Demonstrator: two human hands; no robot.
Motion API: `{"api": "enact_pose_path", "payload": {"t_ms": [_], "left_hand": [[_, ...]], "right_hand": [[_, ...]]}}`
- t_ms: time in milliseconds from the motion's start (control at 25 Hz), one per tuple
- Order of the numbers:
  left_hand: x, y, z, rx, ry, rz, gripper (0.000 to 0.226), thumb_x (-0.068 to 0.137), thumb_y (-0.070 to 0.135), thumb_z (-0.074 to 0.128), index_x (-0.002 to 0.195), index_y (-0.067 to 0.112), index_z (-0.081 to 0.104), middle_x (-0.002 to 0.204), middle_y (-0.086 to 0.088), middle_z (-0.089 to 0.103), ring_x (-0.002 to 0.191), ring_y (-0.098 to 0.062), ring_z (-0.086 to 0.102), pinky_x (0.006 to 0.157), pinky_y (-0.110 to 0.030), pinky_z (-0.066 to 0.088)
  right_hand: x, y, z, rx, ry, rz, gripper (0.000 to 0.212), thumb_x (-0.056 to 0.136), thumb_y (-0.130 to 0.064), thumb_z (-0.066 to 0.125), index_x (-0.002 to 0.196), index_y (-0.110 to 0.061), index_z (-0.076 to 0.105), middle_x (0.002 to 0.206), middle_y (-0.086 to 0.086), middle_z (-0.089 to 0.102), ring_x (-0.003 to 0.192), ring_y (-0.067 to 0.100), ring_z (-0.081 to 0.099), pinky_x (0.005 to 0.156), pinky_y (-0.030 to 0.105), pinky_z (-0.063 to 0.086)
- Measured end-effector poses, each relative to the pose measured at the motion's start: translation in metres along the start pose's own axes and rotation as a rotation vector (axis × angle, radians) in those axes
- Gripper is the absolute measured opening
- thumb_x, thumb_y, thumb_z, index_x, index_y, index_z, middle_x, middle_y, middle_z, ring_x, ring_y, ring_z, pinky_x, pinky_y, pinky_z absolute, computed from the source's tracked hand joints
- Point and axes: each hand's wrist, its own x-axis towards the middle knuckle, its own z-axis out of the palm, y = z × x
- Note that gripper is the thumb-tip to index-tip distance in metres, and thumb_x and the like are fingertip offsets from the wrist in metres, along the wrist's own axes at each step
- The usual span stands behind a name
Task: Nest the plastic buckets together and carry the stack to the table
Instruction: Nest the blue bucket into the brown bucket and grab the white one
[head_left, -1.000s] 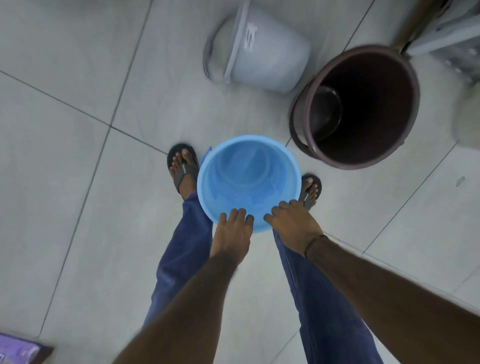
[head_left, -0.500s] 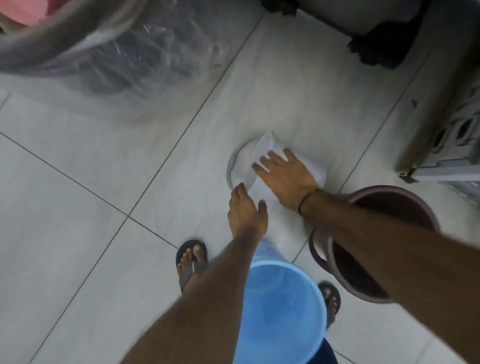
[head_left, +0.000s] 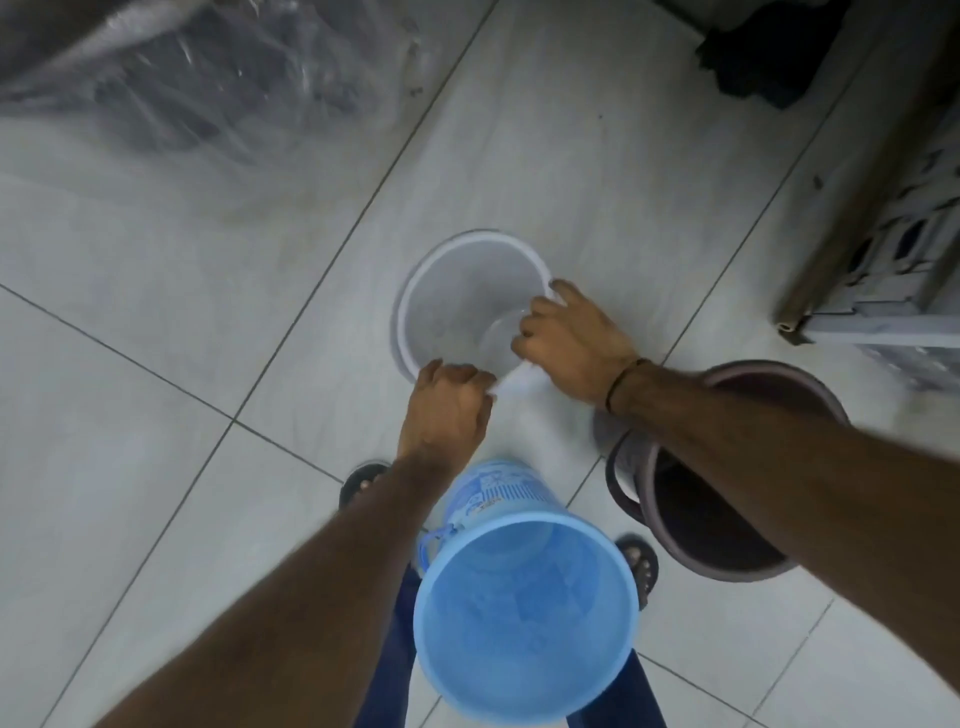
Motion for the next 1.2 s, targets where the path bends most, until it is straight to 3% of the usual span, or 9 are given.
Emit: {"api": "enact_pose_path", "payload": {"t_ms": [240, 320, 440, 520, 640, 760, 920, 1040, 1200], "left_hand": [[-0.023, -0.010, 0.041, 0.297, -0.279, 0.101, 0.014, 0.066, 0.014, 0.083, 0.075, 0.018, 0.073, 0.068, 0.000, 0.070, 0.060, -0.022, 0.066, 0.058, -0.030, 0.054], [-0.034, -0.014, 0.056, 0.335, -0.287, 0.129, 0.018, 0.066, 0.012, 0.082, 0.079, 0.017, 0.071, 0.071, -0.001, 0.070, 0.065, -0.022, 0.066, 0.065, -0.032, 0.055], [-0.044, -0.021, 0.063, 0.424, -0.267, 0.197, 0.031, 0.070, 0.008, 0.076, 0.100, 0.011, 0.068, 0.086, -0.005, 0.072, 0.082, -0.026, 0.067, 0.087, -0.038, 0.053], [-0.043, -0.017, 0.045, 0.469, -0.288, 0.276, 0.029, 0.068, 0.001, 0.073, 0.094, 0.011, 0.068, 0.078, -0.004, 0.072, 0.073, -0.024, 0.068, 0.079, -0.035, 0.054], [-0.051, 0.013, -0.020, 0.517, -0.333, 0.336, 0.031, 0.057, -0.004, 0.071, 0.082, 0.015, 0.066, 0.063, 0.000, 0.066, 0.057, -0.021, 0.063, 0.063, -0.031, 0.051], [-0.078, 0.056, -0.096, 0.507, -0.378, 0.356, 0.029, 0.062, -0.001, 0.069, 0.087, 0.013, 0.066, 0.071, -0.003, 0.069, 0.065, -0.026, 0.065, 0.068, -0.035, 0.052], [-0.155, 0.132, -0.194, 0.547, -0.396, 0.422, 0.029, 0.065, -0.008, 0.061, 0.088, 0.010, 0.060, 0.074, -0.007, 0.067, 0.068, -0.029, 0.062, 0.070, -0.040, 0.052], [-0.213, 0.166, -0.208, 0.534, -0.431, 0.502, 0.032, 0.068, -0.008, 0.066, 0.096, 0.008, 0.062, 0.081, -0.010, 0.069, 0.072, -0.031, 0.064, 0.072, -0.042, 0.055], [-0.269, 0.178, -0.162, 0.593, -0.583, 0.574, 0.034, 0.062, 0.001, 0.078, 0.092, 0.011, 0.066, 0.081, -0.007, 0.071, 0.073, -0.026, 0.067, 0.071, -0.037, 0.058]], "right_hand": [[-0.020, -0.052, 0.065, 0.062, -0.178, 0.050, 0.026, 0.080, -0.012, 0.063, 0.104, -0.020, 0.067, 0.099, 0.005, 0.071, 0.103, 0.029, 0.060, 0.107, 0.050, 0.035], [-0.026, -0.061, 0.079, 0.026, -0.194, 0.023, 0.026, 0.077, -0.014, 0.068, 0.103, -0.017, 0.069, 0.096, 0.008, 0.072, 0.100, 0.031, 0.062, 0.107, 0.052, 0.036], [-0.033, -0.065, 0.085, 0.062, -0.159, 0.034, 0.016, 0.073, -0.007, 0.067, 0.084, -0.018, 0.072, 0.079, 0.007, 0.072, 0.083, 0.030, 0.066, 0.103, 0.046, 0.042], [-0.037, -0.064, 0.067, 0.100, -0.221, 0.042, 0.021, 0.074, -0.002, 0.060, 0.077, -0.020, 0.070, 0.074, 0.003, 0.071, 0.077, 0.028, 0.066, 0.094, 0.041, 0.047], [-0.067, -0.061, 0.001, 0.144, -0.233, 0.116, 0.028, 0.076, 0.002, 0.053, 0.086, -0.019, 0.071, 0.083, 0.004, 0.072, 0.082, 0.029, 0.067, 0.082, 0.036, 0.050], [-0.119, -0.068, -0.081, 0.209, -0.206, 0.193, 0.028, 0.081, -0.002, 0.053, 0.095, -0.020, 0.070, 0.091, 0.005, 0.072, 0.089, 0.030, 0.066, 0.083, 0.037, 0.046], [-0.220, -0.103, -0.182, 0.239, -0.155, 0.194, 0.019, 0.078, -0.010, 0.058, 0.086, -0.022, 0.070, 0.082, 0.002, 0.072, 0.083, 0.027, 0.066, 0.084, 0.038, 0.042], [-0.284, -0.142, -0.200, 0.243, -0.191, 0.207, 0.010, 0.068, -0.014, 0.071, 0.070, -0.023, 0.069, 0.066, -0.001, 0.071, 0.068, 0.024, 0.066, 0.076, 0.036, 0.047], [-0.322, -0.197, -0.158, 0.355, -0.339, 0.197, 0.024, 0.048, -0.012, 0.085, 0.051, -0.023, 0.063, 0.047, -0.001, 0.061, 0.049, 0.023, 0.061, 0.063, 0.034, 0.050]]}}
